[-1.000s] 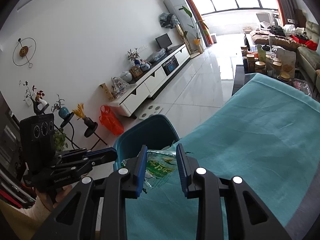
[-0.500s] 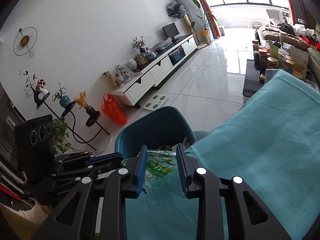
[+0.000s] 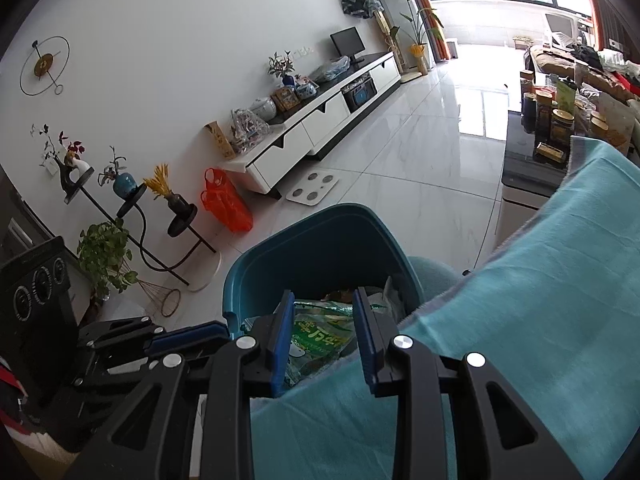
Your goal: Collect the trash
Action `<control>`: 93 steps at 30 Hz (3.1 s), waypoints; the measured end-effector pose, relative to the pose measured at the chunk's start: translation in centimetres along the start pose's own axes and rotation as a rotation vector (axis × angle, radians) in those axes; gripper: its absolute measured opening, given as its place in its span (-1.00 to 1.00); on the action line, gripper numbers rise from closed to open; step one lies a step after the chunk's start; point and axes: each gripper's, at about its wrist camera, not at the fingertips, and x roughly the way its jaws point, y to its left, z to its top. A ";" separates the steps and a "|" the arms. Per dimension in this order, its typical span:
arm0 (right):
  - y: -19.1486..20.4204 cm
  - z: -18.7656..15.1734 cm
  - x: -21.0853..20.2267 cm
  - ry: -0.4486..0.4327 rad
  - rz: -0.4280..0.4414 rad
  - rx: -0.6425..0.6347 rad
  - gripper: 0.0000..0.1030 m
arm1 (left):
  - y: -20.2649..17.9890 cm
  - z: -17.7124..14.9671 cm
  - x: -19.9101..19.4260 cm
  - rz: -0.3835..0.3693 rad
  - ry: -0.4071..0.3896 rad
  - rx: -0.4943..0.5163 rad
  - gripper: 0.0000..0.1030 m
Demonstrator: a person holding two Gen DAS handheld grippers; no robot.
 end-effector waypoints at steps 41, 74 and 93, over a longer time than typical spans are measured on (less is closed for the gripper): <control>2.3 1.8 5.9 0.114 -0.035 -0.006 -0.38 | 2.9 -0.4 2.3 0.066 0.031 -0.061 -0.56; -0.1 -7.4 -10.0 -0.246 -0.257 0.018 0.81 | -2.3 -1.8 -3.0 0.071 -0.237 0.017 0.89; -1.8 -17.8 -23.1 -0.578 -0.699 0.119 0.87 | -16.0 -1.9 -2.5 0.024 -0.382 0.228 0.90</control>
